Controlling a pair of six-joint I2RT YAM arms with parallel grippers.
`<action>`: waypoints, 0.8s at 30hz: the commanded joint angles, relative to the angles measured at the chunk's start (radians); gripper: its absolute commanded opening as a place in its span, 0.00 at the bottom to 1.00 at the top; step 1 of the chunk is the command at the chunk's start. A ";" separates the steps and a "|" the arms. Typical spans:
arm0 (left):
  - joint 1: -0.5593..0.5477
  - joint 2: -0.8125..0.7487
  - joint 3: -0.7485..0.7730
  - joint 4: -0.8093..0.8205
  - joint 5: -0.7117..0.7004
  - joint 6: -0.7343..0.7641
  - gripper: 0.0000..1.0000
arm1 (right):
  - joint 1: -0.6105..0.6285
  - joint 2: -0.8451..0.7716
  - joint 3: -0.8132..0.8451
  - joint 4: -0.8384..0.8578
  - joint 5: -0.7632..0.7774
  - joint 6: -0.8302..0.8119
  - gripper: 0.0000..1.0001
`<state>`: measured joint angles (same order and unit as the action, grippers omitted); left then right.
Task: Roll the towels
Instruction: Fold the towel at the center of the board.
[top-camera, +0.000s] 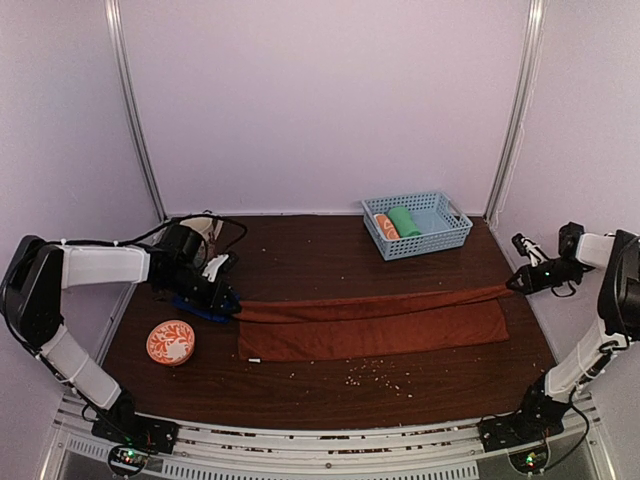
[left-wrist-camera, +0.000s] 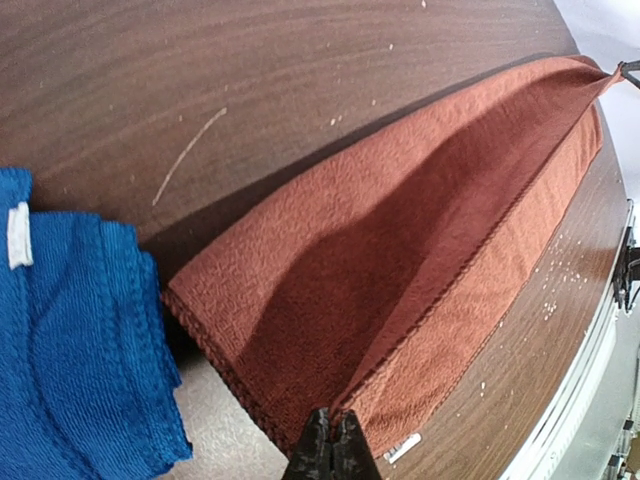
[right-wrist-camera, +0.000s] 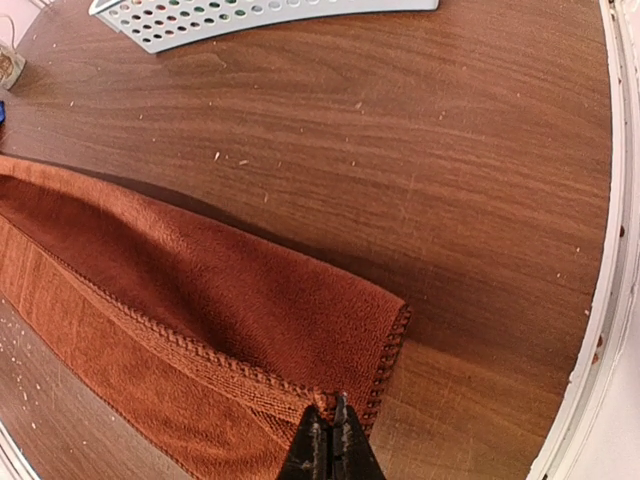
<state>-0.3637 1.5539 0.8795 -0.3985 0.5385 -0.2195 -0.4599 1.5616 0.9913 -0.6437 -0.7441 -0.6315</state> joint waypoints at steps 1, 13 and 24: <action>-0.006 -0.019 -0.024 -0.025 -0.004 -0.004 0.00 | -0.034 -0.030 -0.037 -0.037 -0.025 -0.062 0.00; -0.006 -0.038 -0.058 -0.054 0.014 -0.007 0.00 | -0.072 -0.034 -0.109 -0.165 -0.060 -0.259 0.00; -0.041 -0.071 -0.067 -0.090 0.099 0.008 0.00 | -0.136 0.001 -0.075 -0.217 -0.066 -0.318 0.00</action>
<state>-0.3828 1.4952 0.8246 -0.4671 0.5854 -0.2230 -0.5701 1.5558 0.8932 -0.8211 -0.7925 -0.9031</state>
